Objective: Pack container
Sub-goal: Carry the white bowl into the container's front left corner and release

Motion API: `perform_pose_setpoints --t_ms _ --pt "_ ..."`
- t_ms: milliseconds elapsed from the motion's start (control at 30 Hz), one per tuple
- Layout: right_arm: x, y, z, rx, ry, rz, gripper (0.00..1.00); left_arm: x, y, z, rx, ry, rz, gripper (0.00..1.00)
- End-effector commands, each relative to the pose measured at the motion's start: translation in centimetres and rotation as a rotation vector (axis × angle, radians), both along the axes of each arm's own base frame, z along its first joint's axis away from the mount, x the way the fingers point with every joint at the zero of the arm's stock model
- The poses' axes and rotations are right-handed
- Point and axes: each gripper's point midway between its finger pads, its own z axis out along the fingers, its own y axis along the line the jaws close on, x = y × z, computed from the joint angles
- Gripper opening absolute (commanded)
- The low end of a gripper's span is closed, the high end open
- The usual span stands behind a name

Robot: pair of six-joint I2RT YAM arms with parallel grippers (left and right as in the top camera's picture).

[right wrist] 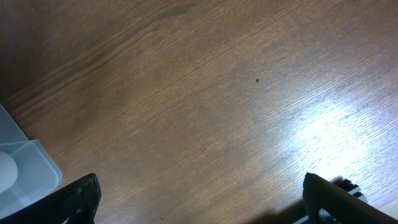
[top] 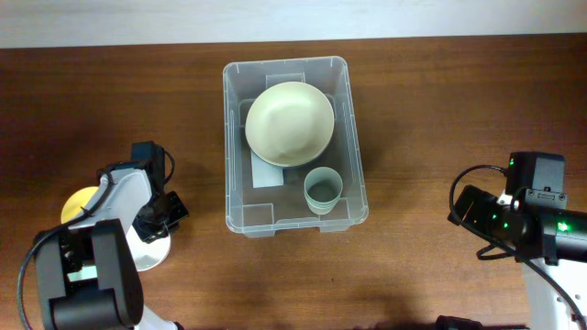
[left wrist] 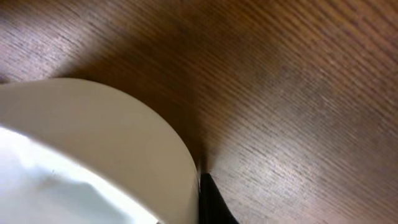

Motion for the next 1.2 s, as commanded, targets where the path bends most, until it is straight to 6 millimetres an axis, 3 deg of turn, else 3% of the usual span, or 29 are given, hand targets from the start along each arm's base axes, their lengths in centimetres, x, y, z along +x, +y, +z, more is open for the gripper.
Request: perform_pose_setpoints --t_ms 0,200,333,500,633,733,900,1167 --pt "-0.2 -0.3 0.0 -0.010 0.001 -0.007 1.00 1.5 -0.5 0.9 -0.038 -0.032 -0.015 0.00" --pt "-0.2 -0.3 0.0 -0.010 0.001 -0.007 1.00 4.4 -2.5 6.1 -0.038 -0.112 -0.113 0.01" --pt "-0.2 -0.3 0.0 -0.010 0.002 -0.007 1.00 5.8 -5.0 11.8 -0.036 -0.220 -0.194 0.01" --pt "-0.3 -0.3 0.0 -0.007 0.006 -0.006 1.00 6.0 -8.6 19.4 -0.051 -0.385 -0.265 0.00" --pt "-0.3 -0.2 0.0 -0.002 0.004 -0.004 1.00 5.7 -12.9 22.8 -0.091 -0.496 -0.348 0.01" --pt "-0.3 -0.2 -0.1 -0.001 0.007 -0.004 1.00 5.2 -16.7 23.2 -0.131 -0.526 -0.419 0.00" --pt "-0.3 -0.1 -0.1 0.003 0.006 -0.003 1.00 4.8 -22.1 21.6 -0.170 -0.503 -0.536 0.01" --pt "-0.3 0.1 -0.1 0.009 0.005 0.001 0.99 5.9 -25.1 16.4 -0.177 -0.386 -0.563 0.01"
